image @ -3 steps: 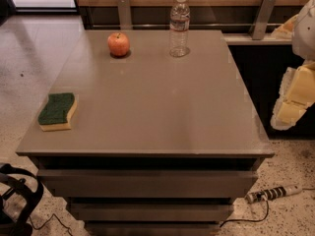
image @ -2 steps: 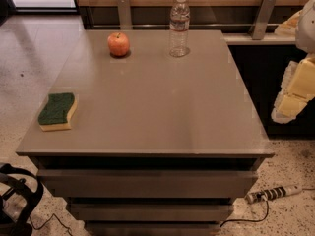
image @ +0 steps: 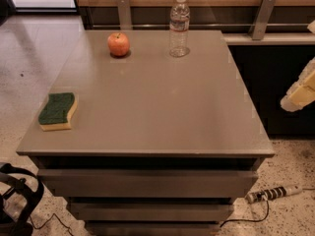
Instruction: Move water bottle near sponge
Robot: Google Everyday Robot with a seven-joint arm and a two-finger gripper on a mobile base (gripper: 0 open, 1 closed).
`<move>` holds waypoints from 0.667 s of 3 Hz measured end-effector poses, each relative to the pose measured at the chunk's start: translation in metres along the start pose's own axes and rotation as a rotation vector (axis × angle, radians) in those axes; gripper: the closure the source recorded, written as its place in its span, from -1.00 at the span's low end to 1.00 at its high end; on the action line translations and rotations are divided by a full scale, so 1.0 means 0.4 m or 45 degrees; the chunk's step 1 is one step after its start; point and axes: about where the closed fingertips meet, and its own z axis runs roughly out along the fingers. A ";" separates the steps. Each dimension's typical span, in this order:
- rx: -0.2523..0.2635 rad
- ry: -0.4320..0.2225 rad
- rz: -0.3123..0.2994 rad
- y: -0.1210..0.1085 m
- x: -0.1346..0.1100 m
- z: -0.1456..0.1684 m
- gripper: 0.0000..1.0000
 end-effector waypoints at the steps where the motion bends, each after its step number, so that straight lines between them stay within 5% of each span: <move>1: 0.128 -0.141 0.071 -0.057 0.036 0.002 -1.00; 2: 0.280 -0.317 0.096 -0.140 0.034 0.006 -1.00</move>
Offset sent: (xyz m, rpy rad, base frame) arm 0.0847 -0.0687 0.0351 0.2637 -0.5521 -0.1377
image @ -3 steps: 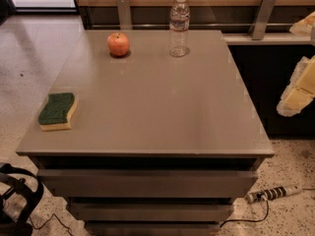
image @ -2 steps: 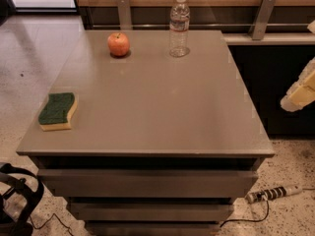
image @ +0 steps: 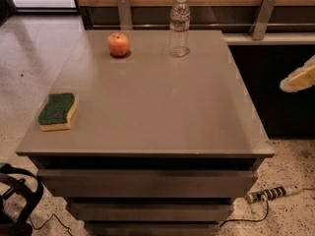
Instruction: Move water bottle near sponge
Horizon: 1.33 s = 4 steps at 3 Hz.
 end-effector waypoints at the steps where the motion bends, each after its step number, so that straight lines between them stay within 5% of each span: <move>1: 0.086 -0.148 0.011 -0.070 -0.040 0.024 -1.00; 3: 0.031 -0.182 0.041 -0.096 -0.077 0.080 -1.00; 4: -0.034 -0.283 0.081 -0.128 -0.146 0.170 -1.00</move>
Offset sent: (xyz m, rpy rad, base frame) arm 0.0253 -0.0046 0.0130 0.0558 -0.1006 -0.0028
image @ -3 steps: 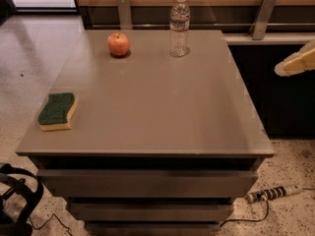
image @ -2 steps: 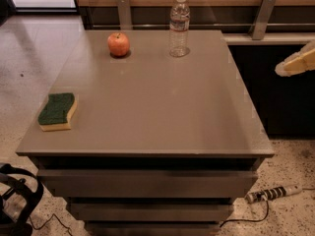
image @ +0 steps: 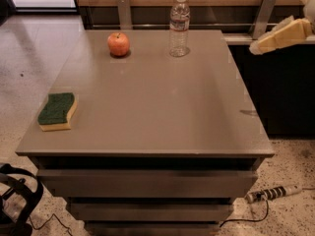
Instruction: Move water bottle near sponge
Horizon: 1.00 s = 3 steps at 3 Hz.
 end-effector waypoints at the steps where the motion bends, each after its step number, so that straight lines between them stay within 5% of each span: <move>1: -0.054 -0.095 0.038 -0.016 -0.043 0.095 -1.00; 3: -0.117 -0.230 0.105 -0.026 -0.083 0.255 -1.00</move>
Offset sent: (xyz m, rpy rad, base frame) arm 0.0945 0.0672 -0.0141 0.2239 -0.0347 0.1338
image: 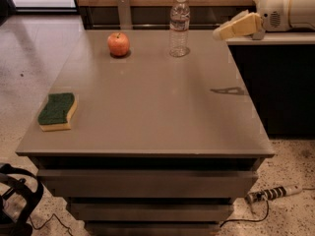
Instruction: Move water bottle near sponge
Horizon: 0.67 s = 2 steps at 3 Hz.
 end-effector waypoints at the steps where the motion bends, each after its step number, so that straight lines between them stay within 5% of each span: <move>1: -0.018 -0.062 0.025 -0.022 0.001 0.071 -1.00; 2: -0.036 -0.136 0.058 -0.053 0.002 0.135 -1.00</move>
Offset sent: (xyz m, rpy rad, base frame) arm 0.0861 0.0199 -0.0159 0.1825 -0.0531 0.0495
